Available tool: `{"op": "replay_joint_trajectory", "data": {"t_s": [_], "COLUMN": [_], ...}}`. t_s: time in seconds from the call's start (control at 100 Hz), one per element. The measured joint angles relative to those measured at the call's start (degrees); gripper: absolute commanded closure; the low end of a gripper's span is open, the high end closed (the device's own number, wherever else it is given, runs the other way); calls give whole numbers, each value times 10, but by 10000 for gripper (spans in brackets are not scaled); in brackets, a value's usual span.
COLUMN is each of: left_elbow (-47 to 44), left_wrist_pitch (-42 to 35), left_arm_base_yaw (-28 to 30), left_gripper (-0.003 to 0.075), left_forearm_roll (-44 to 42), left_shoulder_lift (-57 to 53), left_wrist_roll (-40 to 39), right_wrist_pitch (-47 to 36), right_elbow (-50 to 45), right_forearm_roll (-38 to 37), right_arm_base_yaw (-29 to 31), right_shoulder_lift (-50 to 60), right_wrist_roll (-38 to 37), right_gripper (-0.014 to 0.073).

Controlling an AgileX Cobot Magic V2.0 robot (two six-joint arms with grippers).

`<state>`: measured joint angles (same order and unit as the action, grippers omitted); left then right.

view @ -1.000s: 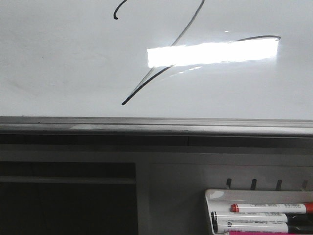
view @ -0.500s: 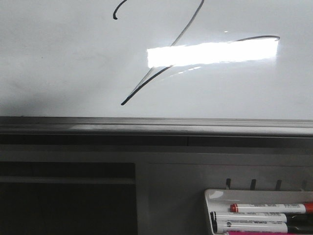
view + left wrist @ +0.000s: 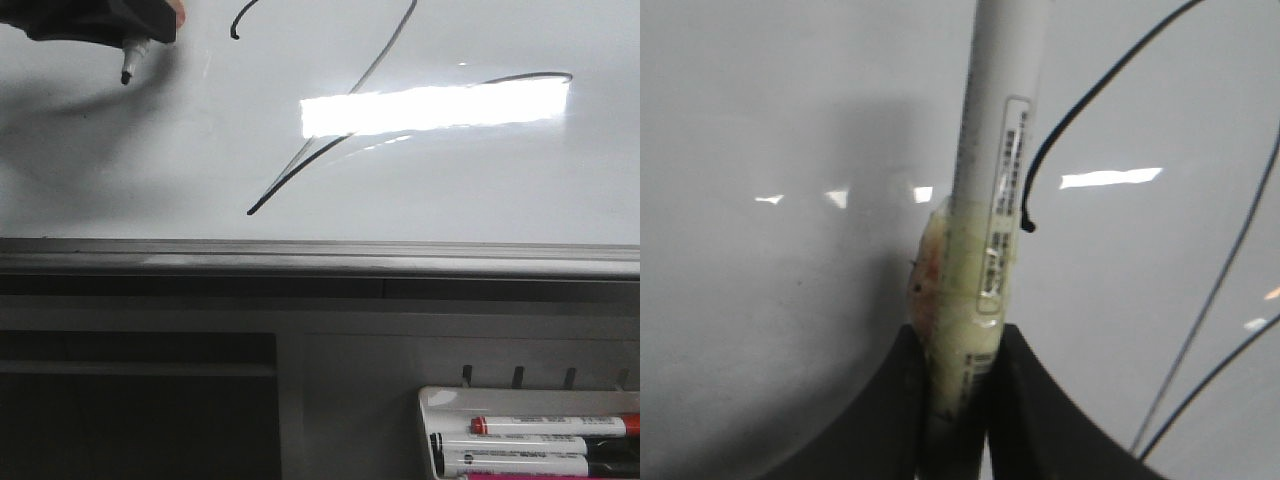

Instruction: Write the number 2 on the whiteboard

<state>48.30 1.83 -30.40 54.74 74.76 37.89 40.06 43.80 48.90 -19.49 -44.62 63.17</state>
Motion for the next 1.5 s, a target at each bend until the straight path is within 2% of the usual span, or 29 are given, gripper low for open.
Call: {"op": "replay_joint_trajectory", "data": {"t_s": [0.15,0.58,0.63,0.82,1.0,1.05,1.12,1.17,1.24,1.5], "left_elbow": [0,7,7,7,7,7,7,7,8,11], "left_wrist_pitch": [-24,-31,-31,-36,-36,-36,-36,-34,-30,-28], "left_arm_base_yaw": [0,-1,-1,-1,-2,-3,-4,-5,-6,-8], "left_gripper": [741,732,702,515,499,472,379,286,216,211], "left_forearm_roll": [3,3,3,3,3,3,3,3,3,3], "left_shoulder_lift": [34,56,56,59,62,62,63,63,62,62], "left_wrist_roll": [0,0,0,0,0,0,0,0,0,0], "right_wrist_pitch": [0,0,0,0,0,0,0,0,0,0], "right_elbow": [-1,-1,-1,-1,-1,-1,-1,-1,-1,-1], "right_forearm_roll": [15,28,30,40,41,41,41,43,46,49], "right_arm_base_yaw": [0,0,0,0,0,0,0,0,0,0], "right_shoulder_lift": [0,0,0,0,0,0,0,0,0,0], "right_wrist_roll": [-1,-3,-3,-3,-3,-3,-3,-3,-3,-3], "right_gripper": [664,664,665,664,664,665,664,665,664,664]}}
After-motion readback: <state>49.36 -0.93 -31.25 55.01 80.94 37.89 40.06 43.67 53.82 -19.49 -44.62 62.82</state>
